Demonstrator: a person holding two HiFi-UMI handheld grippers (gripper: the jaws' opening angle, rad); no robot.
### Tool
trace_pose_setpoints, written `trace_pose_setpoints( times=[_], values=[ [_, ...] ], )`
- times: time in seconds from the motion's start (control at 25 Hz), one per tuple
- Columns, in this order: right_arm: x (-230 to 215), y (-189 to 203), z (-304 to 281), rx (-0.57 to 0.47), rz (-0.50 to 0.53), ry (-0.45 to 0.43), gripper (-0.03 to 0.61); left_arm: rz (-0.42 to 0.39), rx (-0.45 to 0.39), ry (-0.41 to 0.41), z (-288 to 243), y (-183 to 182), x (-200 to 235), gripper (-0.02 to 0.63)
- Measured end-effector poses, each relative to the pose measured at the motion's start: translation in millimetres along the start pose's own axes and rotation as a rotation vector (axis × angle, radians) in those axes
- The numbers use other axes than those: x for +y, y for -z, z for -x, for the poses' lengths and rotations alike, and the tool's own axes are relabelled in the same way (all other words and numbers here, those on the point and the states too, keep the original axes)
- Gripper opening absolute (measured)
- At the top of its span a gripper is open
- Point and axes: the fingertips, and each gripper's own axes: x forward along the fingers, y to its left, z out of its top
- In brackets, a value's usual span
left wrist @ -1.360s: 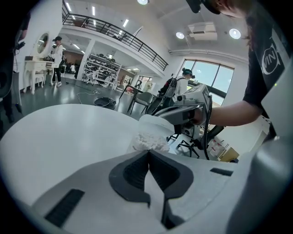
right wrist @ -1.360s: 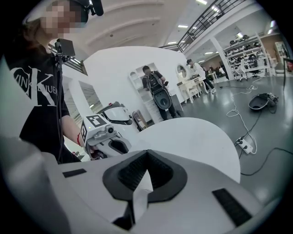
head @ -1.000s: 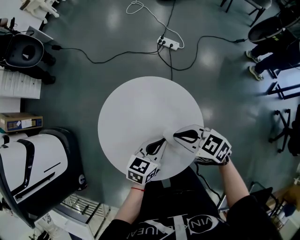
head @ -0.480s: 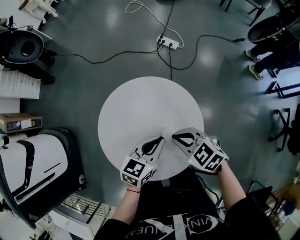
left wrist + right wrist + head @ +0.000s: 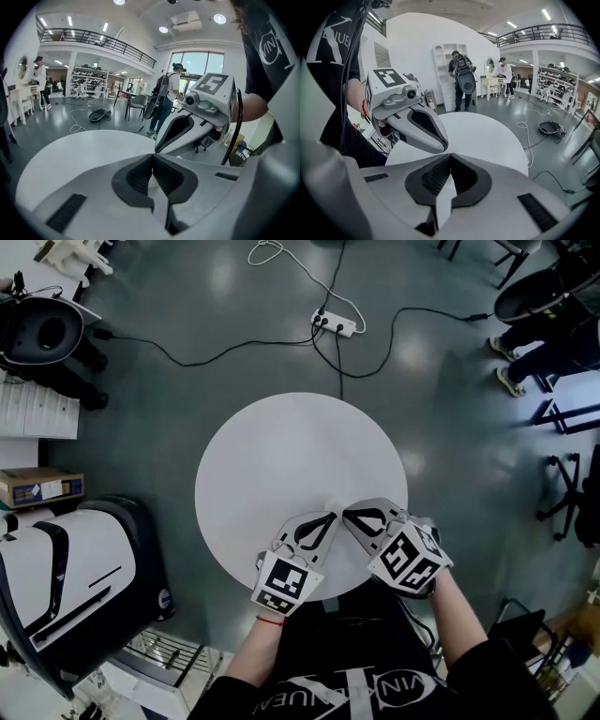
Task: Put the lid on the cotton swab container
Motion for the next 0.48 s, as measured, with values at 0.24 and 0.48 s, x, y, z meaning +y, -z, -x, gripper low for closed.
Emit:
trace_pose_setpoints(
  times=[0.24,0.48],
  values=[
    [0.0,0.3,-1.5,0.051,-0.015,0.014,0.002,-0.046,0.035,0.018,-1.7,2.9,-2.5,0.009],
    [1.4,1.8,-4.2,0.141,0.006,0.031,0.002,-0.089,0.072,0.036,-6.5,5.3,-6.1,0.009]
  ],
)
